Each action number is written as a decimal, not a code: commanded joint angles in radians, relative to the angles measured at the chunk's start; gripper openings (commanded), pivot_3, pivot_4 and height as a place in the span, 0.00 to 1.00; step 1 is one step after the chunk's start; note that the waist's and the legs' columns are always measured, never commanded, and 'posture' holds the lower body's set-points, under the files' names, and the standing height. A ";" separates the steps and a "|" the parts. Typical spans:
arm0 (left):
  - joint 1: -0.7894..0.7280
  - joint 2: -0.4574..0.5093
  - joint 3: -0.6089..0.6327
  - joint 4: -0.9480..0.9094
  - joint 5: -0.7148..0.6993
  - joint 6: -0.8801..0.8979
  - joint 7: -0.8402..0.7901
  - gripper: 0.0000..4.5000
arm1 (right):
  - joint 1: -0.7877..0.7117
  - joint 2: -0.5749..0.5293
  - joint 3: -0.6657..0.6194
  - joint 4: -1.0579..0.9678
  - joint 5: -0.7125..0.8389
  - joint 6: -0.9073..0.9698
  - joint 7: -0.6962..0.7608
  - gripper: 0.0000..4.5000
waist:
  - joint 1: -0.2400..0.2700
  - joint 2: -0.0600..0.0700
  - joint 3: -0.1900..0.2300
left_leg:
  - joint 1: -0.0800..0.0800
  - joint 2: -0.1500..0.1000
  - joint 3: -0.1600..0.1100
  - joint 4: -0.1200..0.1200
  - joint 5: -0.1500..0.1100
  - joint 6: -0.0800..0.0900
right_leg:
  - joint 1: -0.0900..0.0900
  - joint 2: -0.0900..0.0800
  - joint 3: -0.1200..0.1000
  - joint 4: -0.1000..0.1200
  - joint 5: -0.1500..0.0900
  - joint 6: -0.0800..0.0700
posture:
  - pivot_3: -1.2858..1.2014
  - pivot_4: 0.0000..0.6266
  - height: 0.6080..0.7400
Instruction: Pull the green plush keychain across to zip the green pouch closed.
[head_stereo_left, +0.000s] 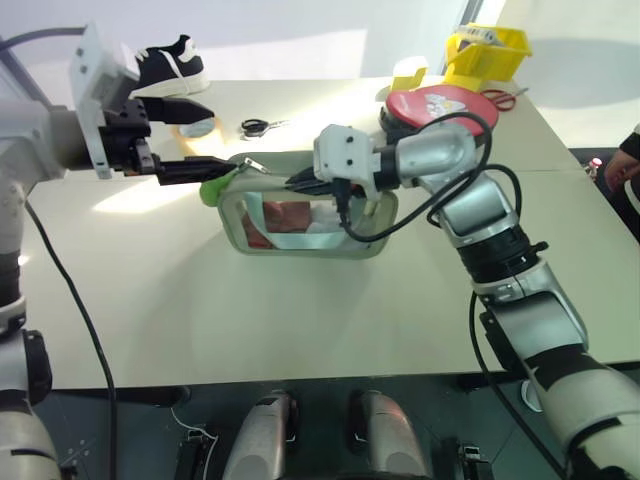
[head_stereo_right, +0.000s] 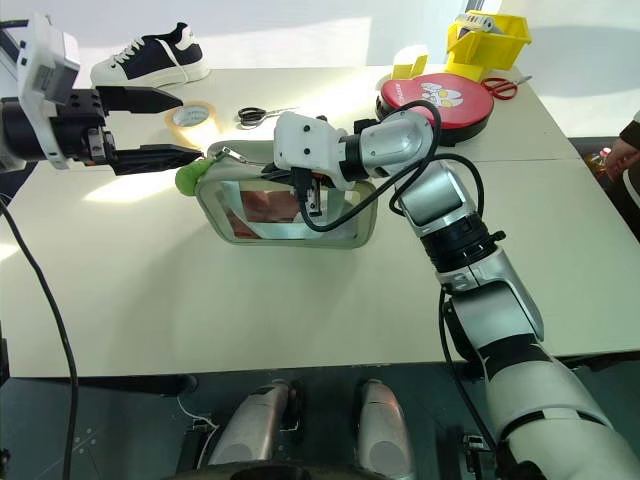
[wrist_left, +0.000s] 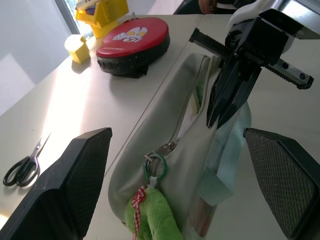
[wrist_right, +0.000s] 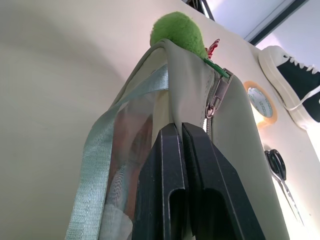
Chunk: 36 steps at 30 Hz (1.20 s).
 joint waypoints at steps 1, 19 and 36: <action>-0.017 0.014 0.010 -0.022 0.003 -0.010 -0.008 1.00 | -0.009 -0.001 -0.043 -0.056 0.019 0.026 -0.023 0.19 | 0.001 0.000 0.000 | 0.000 0.000 0.000 0.000 0.000 0.000 | 0.000 0.000 0.000 0.000 0.000 0.000 | 0.52 0.24 1.00; 0.119 0.103 0.075 0.075 0.040 -0.046 -0.026 1.00 | 0.140 -0.292 -0.146 -0.303 0.110 0.282 0.026 0.98 | 0.002 0.000 0.000 | -0.001 0.001 0.001 0.000 -0.001 0.000 | -0.001 -0.004 0.000 -0.001 0.000 0.000 | 0.52 0.24 1.00; 0.238 0.016 0.053 -0.021 0.044 -0.038 0.046 1.00 | 0.130 -0.267 -0.112 -0.278 0.092 0.268 -0.016 0.01 | 0.003 0.000 0.000 | -0.002 0.000 0.002 0.000 -0.001 0.001 | -0.002 -0.005 0.000 -0.002 0.000 0.000 | 0.52 0.24 1.00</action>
